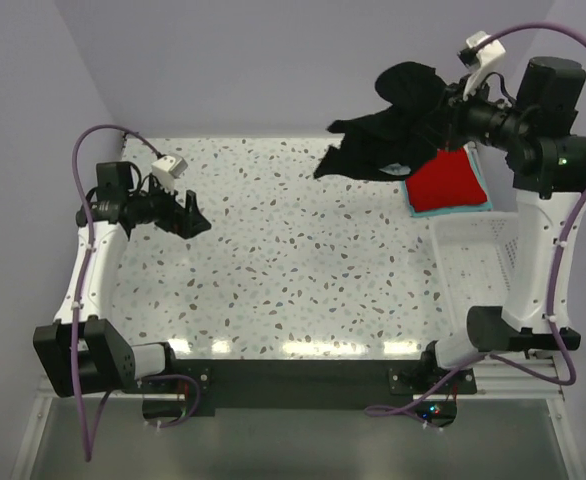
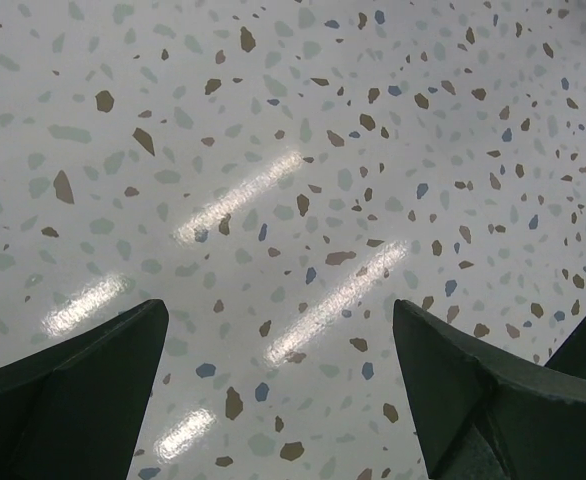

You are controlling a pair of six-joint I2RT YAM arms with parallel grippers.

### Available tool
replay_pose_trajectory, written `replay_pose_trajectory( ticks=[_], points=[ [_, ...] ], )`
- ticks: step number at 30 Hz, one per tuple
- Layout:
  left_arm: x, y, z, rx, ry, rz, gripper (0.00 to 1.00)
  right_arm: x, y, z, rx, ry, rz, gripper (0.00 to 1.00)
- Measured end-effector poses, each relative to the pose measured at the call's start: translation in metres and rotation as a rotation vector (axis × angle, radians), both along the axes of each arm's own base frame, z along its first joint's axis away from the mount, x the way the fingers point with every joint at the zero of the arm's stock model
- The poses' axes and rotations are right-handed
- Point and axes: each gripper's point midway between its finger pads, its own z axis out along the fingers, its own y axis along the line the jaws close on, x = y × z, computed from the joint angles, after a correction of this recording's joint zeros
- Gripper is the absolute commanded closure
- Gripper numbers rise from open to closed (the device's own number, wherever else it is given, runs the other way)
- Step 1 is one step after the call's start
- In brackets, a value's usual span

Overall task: Fold and stack the t-shirts
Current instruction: Move the tshirt to the center of the board, then flatten the tshirt out

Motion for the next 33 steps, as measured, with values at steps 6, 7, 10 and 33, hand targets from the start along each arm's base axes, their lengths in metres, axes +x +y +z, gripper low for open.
replay_pose_trajectory(
  ticks=[6, 7, 10, 33],
  points=[
    [0.001, 0.002, 0.013, 0.004, -0.031, 0.022, 0.0, 0.008, 0.039, -0.019, 0.186, 0.072, 0.073, 0.01],
    [0.001, 0.003, 0.015, 0.011, -0.04, 0.028, 0.0, 0.013, 0.034, -0.034, 0.179, 0.108, 0.044, 0.01],
    [-0.002, 0.004, 0.023, 0.023, -0.067, 0.034, 0.0, 0.035, 0.009, -0.095, 0.147, 0.261, -0.054, 0.01],
    [-0.028, 0.004, -0.046, 0.247, 0.045, -0.181, 0.28, -0.068, 0.065, -0.305, -0.357, 0.702, 0.219, 0.09]
  ],
)
